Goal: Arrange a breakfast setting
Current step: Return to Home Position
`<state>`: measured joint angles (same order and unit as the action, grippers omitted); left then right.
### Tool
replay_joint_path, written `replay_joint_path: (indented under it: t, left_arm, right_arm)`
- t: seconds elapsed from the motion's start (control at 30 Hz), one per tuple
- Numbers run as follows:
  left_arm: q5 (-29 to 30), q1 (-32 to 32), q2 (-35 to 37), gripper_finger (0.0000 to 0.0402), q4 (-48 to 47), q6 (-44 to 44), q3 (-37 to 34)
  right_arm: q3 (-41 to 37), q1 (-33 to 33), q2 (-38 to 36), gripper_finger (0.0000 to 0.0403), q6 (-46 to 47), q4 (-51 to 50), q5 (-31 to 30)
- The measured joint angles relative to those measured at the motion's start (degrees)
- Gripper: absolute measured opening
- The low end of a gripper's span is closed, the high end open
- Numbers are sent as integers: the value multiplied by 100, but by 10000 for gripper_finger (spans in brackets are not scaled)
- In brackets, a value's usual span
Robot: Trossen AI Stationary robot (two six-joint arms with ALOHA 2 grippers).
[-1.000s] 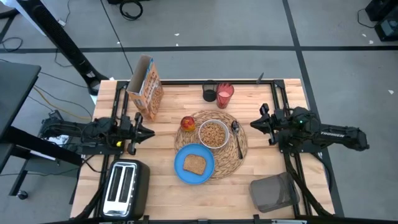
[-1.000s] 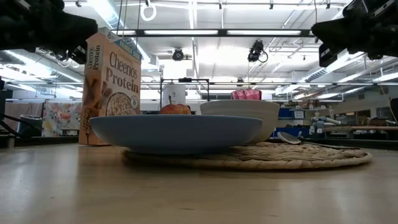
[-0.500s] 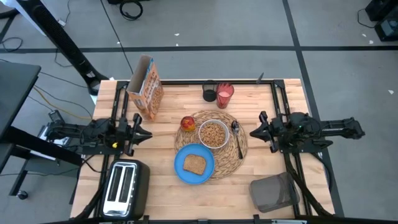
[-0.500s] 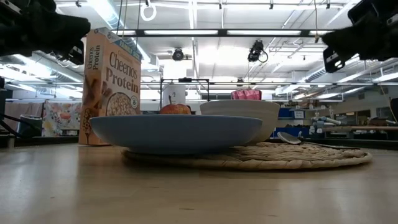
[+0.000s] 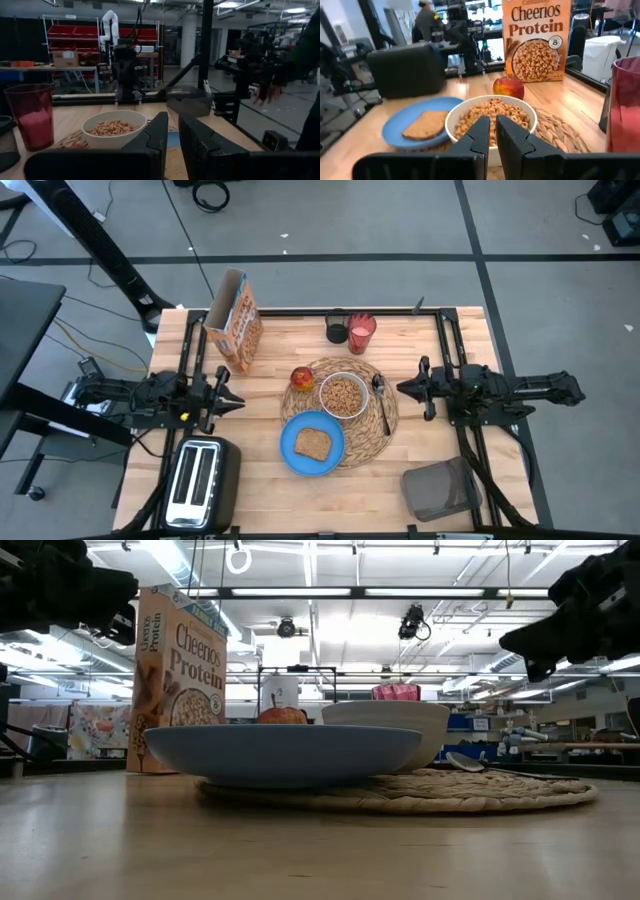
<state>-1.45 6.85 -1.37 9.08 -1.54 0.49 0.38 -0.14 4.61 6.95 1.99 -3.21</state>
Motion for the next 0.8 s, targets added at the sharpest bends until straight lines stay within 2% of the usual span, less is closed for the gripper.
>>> replay_joint_path:
  t: [0.27,0.43,0.8]
  left_arm:
    - [-355,0,6,53,-83,-246,-2]
    - [716,-3,28,53,-123,112,-2]
    - [702,13,26,53,-249,198,-2]
  right_arm:
    - [2,0,4,39,207,93,7]
    - [1,0,0,39,205,111,22]
    - [2,0,0,39,209,137,24]
